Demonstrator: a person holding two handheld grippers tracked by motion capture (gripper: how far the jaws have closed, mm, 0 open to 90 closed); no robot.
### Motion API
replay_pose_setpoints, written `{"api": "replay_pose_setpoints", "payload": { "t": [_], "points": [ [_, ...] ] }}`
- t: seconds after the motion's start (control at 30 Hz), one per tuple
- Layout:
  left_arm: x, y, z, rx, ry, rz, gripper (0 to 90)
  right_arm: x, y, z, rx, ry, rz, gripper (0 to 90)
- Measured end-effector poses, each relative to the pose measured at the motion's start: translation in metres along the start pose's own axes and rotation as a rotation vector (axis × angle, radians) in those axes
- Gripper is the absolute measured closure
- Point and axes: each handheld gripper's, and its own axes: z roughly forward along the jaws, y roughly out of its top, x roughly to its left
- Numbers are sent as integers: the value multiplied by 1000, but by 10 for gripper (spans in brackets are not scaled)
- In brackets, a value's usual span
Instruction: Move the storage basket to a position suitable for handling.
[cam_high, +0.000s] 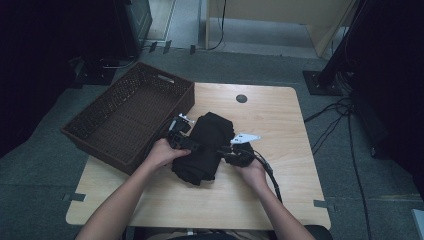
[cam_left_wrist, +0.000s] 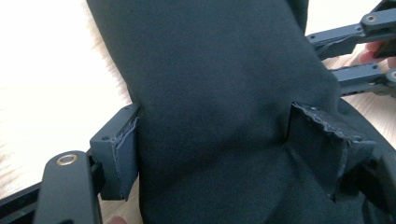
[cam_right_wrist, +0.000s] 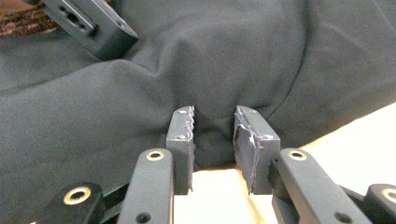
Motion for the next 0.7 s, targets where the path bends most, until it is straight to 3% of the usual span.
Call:
{"api": "replay_pose_setpoints", "payload": {
  "t": [0.23,0.4,0.53,0.7],
  "points": [
    [-2,2,-5,-22,-13,-6,225,-1,-3,0,-6,4,-2,687],
    [0,3,-1,-13,-67,-48,184,-1,-2,1,-8,-1,-3,687],
    [-5,4,8,16,-42,-26,159,0,-2,2,-6,-4,-6,689],
    [-4,5,12,18,-50,-22,156,0,-1,3,-2,0,-4,691]
  ]
}}
